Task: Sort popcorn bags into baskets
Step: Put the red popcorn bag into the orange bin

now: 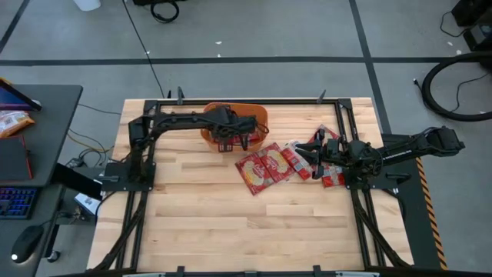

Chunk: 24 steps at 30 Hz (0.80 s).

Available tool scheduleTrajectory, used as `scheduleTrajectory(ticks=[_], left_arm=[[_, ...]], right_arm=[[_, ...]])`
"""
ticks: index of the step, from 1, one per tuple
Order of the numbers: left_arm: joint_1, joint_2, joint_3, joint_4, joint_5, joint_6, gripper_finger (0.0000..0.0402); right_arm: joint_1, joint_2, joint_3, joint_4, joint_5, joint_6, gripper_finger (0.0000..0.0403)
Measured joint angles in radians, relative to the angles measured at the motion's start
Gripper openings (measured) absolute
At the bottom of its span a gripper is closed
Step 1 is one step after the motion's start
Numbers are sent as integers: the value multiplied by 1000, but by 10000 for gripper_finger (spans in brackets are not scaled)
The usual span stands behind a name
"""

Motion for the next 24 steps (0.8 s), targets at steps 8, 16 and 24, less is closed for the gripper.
scheduleTrajectory(ticks=[8, 16, 24], left_arm=[[-160, -7, 21, 37, 114, 32, 160], [-321, 16, 19, 130, 233, 145, 164], [-397, 117, 19, 202, 232, 259, 164]], right_arm=[[0, 0, 0, -2, 0, 16, 87], [-1, 0, 0, 0, 1, 10, 87], [-1, 4, 0, -1, 1, 24, 87]])
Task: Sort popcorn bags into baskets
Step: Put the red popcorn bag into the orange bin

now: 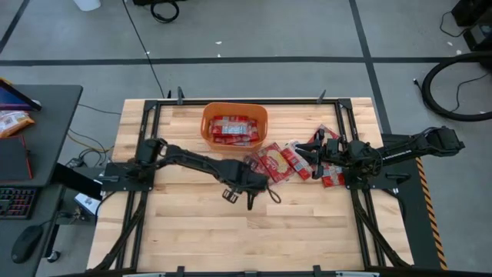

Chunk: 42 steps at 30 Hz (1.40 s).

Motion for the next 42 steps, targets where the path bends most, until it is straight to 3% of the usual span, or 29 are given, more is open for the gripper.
scheduleTrajectory(ticks=[11, 16, 20, 24, 32, 42], left_arm=[[-28, 88, 0, 43, -87, 4, 164], [-38, 136, 0, 42, -221, 4, 164], [-39, 154, 1, 34, -250, -24, 161], [-38, 162, 3, 38, -227, -49, 128], [-40, 166, 2, 62, -205, -81, 13], [-50, 73, 7, -14, -170, -109, 4]], right_arm=[[-2, 3, 0, 10, 8, -24, 87], [-1, 3, 0, 9, 5, -13, 87], [-1, 3, 0, 9, 3, -10, 87], [-1, 3, 0, 12, 5, -25, 87], [-1, 3, 0, 17, 5, -25, 87], [-3, 3, 0, 16, -19, -50, 87]])
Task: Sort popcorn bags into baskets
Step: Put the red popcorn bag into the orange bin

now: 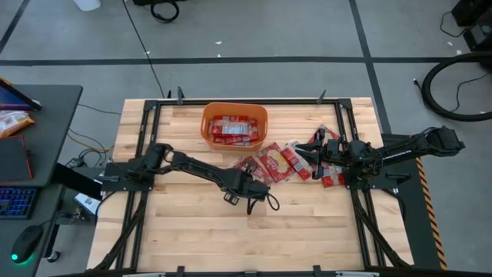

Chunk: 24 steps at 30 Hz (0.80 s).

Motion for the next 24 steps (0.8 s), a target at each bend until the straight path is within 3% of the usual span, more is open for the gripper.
scheduleTrajectory(ticks=[11, 19, 24], left_arm=[[32, -244, 3, -70, -47, -133, 2], [57, -372, 4, -200, -244, -189, 2], [143, -403, 4, -206, -312, -205, 1]], right_arm=[[0, 0, 0, -1, 34, -18, 87], [-1, 0, 0, 0, 56, -26, 87], [-1, 0, 0, 2, 57, -25, 87]])
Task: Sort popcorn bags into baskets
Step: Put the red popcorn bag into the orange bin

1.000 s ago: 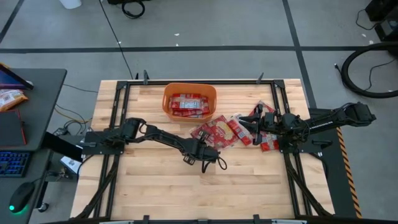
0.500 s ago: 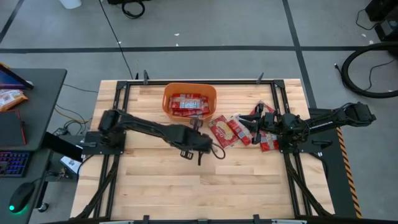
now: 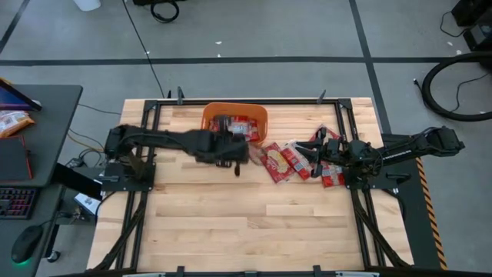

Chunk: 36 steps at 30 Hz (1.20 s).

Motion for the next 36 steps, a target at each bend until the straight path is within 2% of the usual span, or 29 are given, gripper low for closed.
scheduleTrajectory(ticks=[5, 9, 12, 15, 17, 19, 25, 28, 36], left_arm=[[155, 19, 0, 13, 34, 8, 1], [314, 33, -28, 57, 94, 103, 1], [414, 51, -28, 60, 123, 109, 1], [458, 60, -29, 58, 253, 72, 4], [459, 69, -28, 71, 388, 43, 15], [441, 93, -28, 73, 453, 16, 37], [345, 142, -28, 77, 461, -24, 122], [276, 147, -29, 113, 491, -14, 151], [99, 169, -26, 336, 509, 115, 155]], right_arm=[[0, 2, 0, 2, -1, 23, 87], [-2, 7, 0, 1, 0, 2, 87], [-8, 9, 0, 7, 0, -2, 87], [-13, 13, 0, 8, -2, -10, 87], [-17, 13, 0, 4, -2, -13, 87], [-18, 14, 0, 8, -6, -3, 87], [-15, 25, 0, 6, -36, 7, 87], [-16, 26, 0, 8, -36, 7, 87], [-16, 26, 0, 22, -32, 8, 87]])
